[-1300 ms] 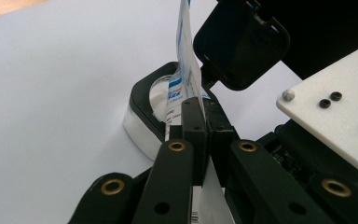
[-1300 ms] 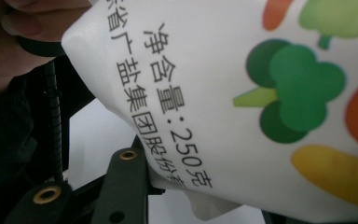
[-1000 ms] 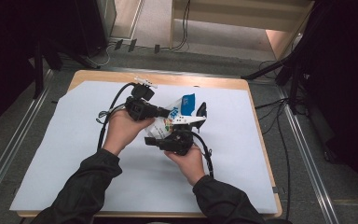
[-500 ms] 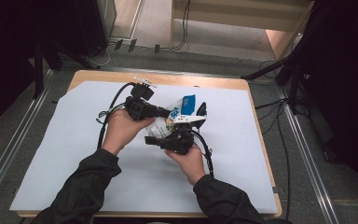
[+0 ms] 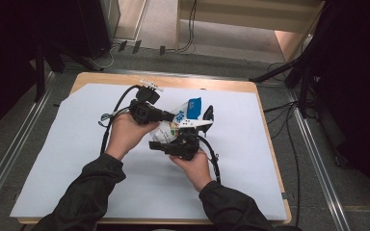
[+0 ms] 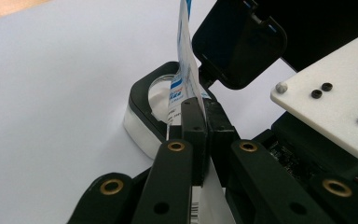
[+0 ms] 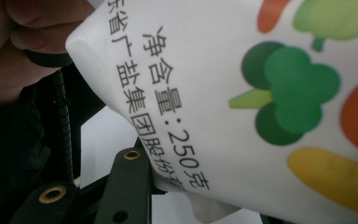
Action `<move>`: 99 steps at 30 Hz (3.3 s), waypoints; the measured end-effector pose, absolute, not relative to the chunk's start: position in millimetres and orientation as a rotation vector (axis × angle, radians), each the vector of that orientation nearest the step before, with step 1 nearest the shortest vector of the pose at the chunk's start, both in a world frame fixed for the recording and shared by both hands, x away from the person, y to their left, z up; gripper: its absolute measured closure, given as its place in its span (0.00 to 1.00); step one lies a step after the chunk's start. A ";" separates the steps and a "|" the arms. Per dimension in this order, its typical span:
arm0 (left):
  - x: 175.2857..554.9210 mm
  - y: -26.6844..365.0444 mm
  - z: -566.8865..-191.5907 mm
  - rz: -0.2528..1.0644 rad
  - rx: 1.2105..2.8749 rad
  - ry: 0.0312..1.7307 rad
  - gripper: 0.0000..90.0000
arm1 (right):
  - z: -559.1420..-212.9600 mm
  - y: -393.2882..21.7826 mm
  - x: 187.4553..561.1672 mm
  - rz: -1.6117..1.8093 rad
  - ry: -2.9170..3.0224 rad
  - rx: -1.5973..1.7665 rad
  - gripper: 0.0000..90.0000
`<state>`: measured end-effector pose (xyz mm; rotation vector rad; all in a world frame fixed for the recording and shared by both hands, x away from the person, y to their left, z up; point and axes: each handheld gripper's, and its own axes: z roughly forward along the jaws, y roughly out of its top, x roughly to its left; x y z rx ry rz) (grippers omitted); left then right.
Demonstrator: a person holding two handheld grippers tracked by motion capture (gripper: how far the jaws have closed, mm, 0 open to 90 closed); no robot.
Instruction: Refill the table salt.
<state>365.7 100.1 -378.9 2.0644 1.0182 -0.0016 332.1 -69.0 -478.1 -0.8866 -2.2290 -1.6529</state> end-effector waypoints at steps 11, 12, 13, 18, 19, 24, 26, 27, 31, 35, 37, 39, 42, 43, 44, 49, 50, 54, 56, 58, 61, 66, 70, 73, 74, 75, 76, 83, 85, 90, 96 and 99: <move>365.6 100.2 -378.5 0.000 2.062 1.020 1.00 | -477.9 -69.2 331.7 -1.656 -2.232 -0.886 0.75; 365.8 100.1 -378.7 -0.002 2.062 1.019 1.00 | -478.0 -69.3 331.7 -1.656 -2.230 -0.887 0.75; 365.7 100.2 -378.7 -0.001 2.063 1.019 1.00 | -478.0 -69.4 331.3 -1.656 -2.234 -0.886 0.76; 365.9 100.5 -378.9 -0.005 2.063 1.017 1.00 | -478.3 -69.5 331.4 -1.655 -2.237 -0.884 0.76; 365.8 100.4 -379.0 -0.004 2.063 1.017 1.00 | -478.3 -69.5 331.4 -1.654 -2.238 -0.883 0.76; 366.0 100.6 -379.4 -0.004 2.065 1.015 1.00 | -478.7 -69.3 331.1 -1.648 -2.237 -0.886 0.76; 366.1 100.6 -379.5 -0.003 2.069 1.015 1.00 | -478.9 -69.4 331.1 -1.648 -2.238 -0.886 0.76; 366.1 100.5 -379.6 -0.007 2.068 1.019 1.00 | -479.1 -69.3 331.2 -1.650 -2.238 -0.887 0.76; 366.1 100.7 -379.6 -0.007 2.066 1.023 1.00 | -479.4 -69.2 331.4 -1.650 -2.239 -0.884 0.76; 366.1 100.5 -379.8 -0.008 2.064 1.023 1.00 | -479.6 -69.3 331.4 -1.650 -2.240 -0.886 0.76; 366.3 100.7 -380.1 -0.009 2.062 1.022 1.00 | -479.6 -69.5 331.6 -1.650 -2.239 -0.884 0.76; 366.5 101.4 -380.0 -0.007 2.062 1.030 1.00 | -479.9 -70.0 332.7 -1.640 -2.221 -0.873 0.75; 366.7 101.5 -380.2 -0.009 2.050 1.039 1.00 | -479.0 -70.7 333.1 -1.639 -2.243 -0.850 0.72; 366.7 101.5 -380.1 -0.008 2.051 1.038 1.00 | -478.7 -69.7 332.7 -1.634 -2.255 -0.848 0.71; 366.7 101.8 -380.1 -0.007 2.052 1.037 1.00 | -478.7 -68.7 332.1 -1.629 -2.266 -0.848 0.70; 367.2 103.0 -380.2 -0.007 2.051 1.034 1.00 | -477.8 -68.8 331.5 -1.632 -2.275 -0.857 0.74; 366.8 102.1 -380.4 -0.010 2.047 1.037 1.00 | -477.8 -69.0 331.7 -1.633 -2.272 -0.861 0.74; 366.9 101.7 -379.9 -0.003 2.048 1.028 1.00 | -478.6 -70.1 333.1 -1.637 -2.244 -0.873 0.76; 367.0 101.4 -379.6 -0.001 2.041 1.030 1.00 | -478.3 -70.9 333.6 -1.641 -2.230 -0.878 0.76; 367.0 101.1 -379.2 0.000 2.040 1.031 1.00 | -478.0 -71.8 334.0 -1.642 -2.222 -0.880 0.76; 367.5 101.3 -379.2 -0.001 2.040 1.031 1.00 | -477.8 -72.0 334.1 -1.641 -2.215 -0.882 0.76; 368.0 101.6 -378.4 -0.009 2.036 1.031 1.00 | -477.9 -72.6 335.4 -1.639 -2.180 -0.876 0.76; 368.4 100.8 -378.1 -0.010 2.031 1.030 0.99 | -477.1 -73.4 335.8 -1.635 -2.171 -0.876 0.76; 368.8 100.6 -377.4 -0.014 2.031 1.024 0.99 | -477.0 -73.9 337.1 -1.626 -2.151 -0.863 0.76; 368.8 100.2 -377.2 -0.015 2.030 1.024 0.99 | -476.6 -74.1 337.2 -1.625 -2.149 -0.860 0.76; 369.0 100.1 -377.0 -0.014 2.035 1.021 0.99 | -476.5 -74.2 337.3 -1.624 -2.148 -0.859 0.75; 369.3 100.0 -377.0 -0.013 2.039 1.019 0.99 | -476.4 -74.1 337.4 -1.623 -2.151 -0.859 0.75; 368.5 98.8 -375.5 -0.005 2.046 1.018 1.00 | -475.9 -73.1 336.4 -1.621 -2.169 -0.861 0.73; 368.3 99.4 -375.1 -0.002 2.042 1.015 1.00 | -475.4 -73.4 336.4 -1.626 -2.172 -0.868 0.74; 368.2 99.7 -374.9 -0.001 2.053 1.013 1.00 | -475.1 -72.8 335.5 -1.629 -2.190 -0.878 0.75; 367.6 99.0 -374.5 0.002 2.050 1.016 1.00 | -475.7 -73.1 335.1 -1.635 -2.182 -0.883 0.76; 367.5 98.9 -374.8 0.004 2.051 1.018 1.00 | -477.2 -73.4 335.0 -1.639 -2.154 -0.890 0.77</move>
